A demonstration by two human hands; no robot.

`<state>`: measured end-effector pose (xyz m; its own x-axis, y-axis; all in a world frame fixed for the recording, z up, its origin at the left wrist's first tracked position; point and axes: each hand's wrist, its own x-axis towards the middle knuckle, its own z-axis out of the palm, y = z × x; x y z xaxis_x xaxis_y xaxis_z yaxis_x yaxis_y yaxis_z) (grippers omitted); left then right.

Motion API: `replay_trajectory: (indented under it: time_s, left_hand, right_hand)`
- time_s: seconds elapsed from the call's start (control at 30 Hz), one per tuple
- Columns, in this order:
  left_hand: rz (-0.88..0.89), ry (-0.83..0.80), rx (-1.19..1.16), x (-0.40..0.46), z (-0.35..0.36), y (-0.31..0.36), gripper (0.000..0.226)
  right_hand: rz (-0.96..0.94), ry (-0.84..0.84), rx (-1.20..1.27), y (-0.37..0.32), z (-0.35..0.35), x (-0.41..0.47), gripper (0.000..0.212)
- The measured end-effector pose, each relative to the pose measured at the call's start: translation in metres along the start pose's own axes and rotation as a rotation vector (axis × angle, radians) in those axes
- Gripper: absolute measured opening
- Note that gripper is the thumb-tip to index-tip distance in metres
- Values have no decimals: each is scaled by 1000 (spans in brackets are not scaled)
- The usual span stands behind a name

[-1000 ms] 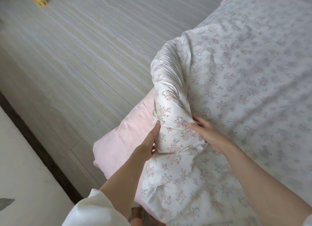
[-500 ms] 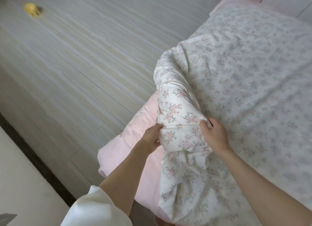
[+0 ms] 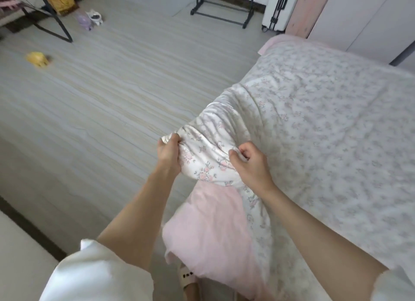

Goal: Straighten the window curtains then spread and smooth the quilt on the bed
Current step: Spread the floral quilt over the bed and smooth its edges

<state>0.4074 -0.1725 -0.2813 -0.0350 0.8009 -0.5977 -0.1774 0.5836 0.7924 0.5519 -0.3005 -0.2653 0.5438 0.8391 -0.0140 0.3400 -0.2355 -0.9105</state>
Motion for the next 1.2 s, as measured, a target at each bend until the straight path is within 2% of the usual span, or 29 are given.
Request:
replay_trajectory:
  time_s: [0.13, 0.27, 0.33, 0.4, 0.43, 0.5, 0.57, 0.63, 0.77, 0.9, 1.0, 1.1, 1.2]
  left_hand:
    - [258, 95, 256, 26, -79, 10, 25]
    - [337, 241, 472, 58, -138, 6, 24]
    - [343, 284, 612, 73, -156, -8, 16]
    - [284, 314, 775, 93, -179, -27, 14]
    - [213, 327, 866, 103, -193, -38, 23]
    - [20, 336, 1020, 113, -222, -60, 40]
    - [-132, 320, 1074, 116, -241, -85, 46]
    - [-215, 236, 1083, 112, -243, -111, 47]
    - [-275, -16, 1039, 103, -212, -163, 45]
    - [-427, -127, 774, 92, -174, -204, 31]
    - [-581, -152, 563, 86, -152, -226, 13]
    - [-662, -143, 391, 93, -135, -236, 28]
    - [-683, -34, 381, 107, -124, -249, 37]
  right_hand:
    - [15, -225, 27, -12, 64, -27, 31]
    - [103, -449, -77, 0, 120, -50, 24]
    - [184, -597, -106, 20, 136, -57, 10]
    - [272, -727, -177, 44, 145, -64, 28]
    - [303, -752, -234, 55, 146, -68, 36]
    - [360, -741, -326, 76, 147, -75, 41]
    - [424, -717, -372, 97, 152, -83, 41]
    - [464, -703, -414, 110, 153, -89, 42]
    - [446, -653, -576, 131, 149, -94, 44]
    - [428, -639, -732, 154, 138, -105, 46]
    - [449, -671, -794, 172, 132, -120, 49]
    - [451, -658, -796, 186, 128, -126, 52]
    - [383, -578, -816, 194, 129, -123, 53]
